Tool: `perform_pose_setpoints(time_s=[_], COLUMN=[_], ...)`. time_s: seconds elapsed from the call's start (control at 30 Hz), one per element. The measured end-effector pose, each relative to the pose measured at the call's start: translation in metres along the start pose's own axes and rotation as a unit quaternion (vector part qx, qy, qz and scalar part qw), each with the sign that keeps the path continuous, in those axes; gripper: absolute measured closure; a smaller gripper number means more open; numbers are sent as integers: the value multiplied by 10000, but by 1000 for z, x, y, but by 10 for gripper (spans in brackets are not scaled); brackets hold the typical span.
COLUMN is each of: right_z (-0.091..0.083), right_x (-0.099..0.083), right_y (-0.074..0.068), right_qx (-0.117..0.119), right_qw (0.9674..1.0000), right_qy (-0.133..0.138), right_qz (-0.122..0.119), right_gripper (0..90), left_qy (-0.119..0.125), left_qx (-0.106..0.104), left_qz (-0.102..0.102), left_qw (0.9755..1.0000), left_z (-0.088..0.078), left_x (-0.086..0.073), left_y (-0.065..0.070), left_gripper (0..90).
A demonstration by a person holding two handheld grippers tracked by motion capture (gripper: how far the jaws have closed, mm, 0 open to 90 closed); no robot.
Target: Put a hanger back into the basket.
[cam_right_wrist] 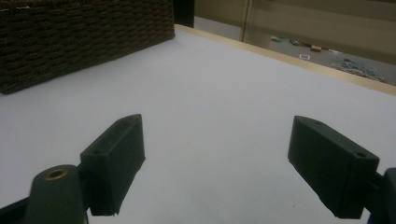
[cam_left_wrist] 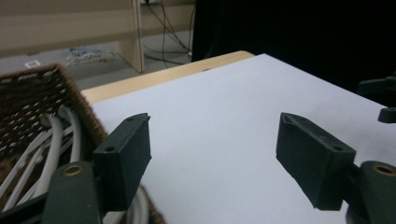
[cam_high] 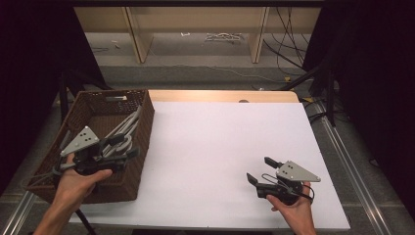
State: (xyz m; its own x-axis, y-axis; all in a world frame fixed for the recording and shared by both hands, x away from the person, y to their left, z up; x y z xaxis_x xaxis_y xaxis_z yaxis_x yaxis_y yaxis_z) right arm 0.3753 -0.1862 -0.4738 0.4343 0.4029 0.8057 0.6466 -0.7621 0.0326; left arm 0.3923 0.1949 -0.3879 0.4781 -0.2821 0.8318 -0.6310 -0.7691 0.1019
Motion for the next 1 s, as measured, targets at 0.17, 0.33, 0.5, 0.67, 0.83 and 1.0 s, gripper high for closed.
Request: perform_pose_setpoints(time_s=[0.17,0.33,0.5,0.67,0.83,1.0], right_z=[0,-1,-2,-3,-4,-5], right_x=[1,2,2,4,6,8], right_y=[-1,-5,-9,-13,-16,-23], right_qx=[38,92,133,157,168,224], right_qw=[10000,9999,9999,9998,9998,9997], right_qy=[56,50,9,76,111,118], right_qz=[13,65,73,68,63,75], right_gripper=[195,195,195,194,191,188], left_qy=[9,37,56,110,63,48], left_qx=[-207,-328,-478,-630,-652,-624], left_qz=[112,168,251,441,532,648], left_qw=[9997,9993,9985,9970,9964,9959], left_z=[9,15,26,34,42,48], left_x=[-1,-2,-6,-11,-19,-25], left_y=[22,38,56,70,77,82], left_gripper=[220,182,177,161,160,161])
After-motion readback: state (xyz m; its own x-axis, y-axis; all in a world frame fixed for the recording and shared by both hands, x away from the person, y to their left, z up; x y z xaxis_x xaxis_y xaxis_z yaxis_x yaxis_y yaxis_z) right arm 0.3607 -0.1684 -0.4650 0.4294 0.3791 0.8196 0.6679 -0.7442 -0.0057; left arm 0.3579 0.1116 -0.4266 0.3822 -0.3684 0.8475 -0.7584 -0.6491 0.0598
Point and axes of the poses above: each handheld gripper's, and its own axes: z roughly forward along the jaws, x roughly out of its top, y roughly to its right, the point moved 9 cm from there along z, roughly forward along the jaws, and after that the axes turned 15 degrees about -y, right-handed, at the moved point
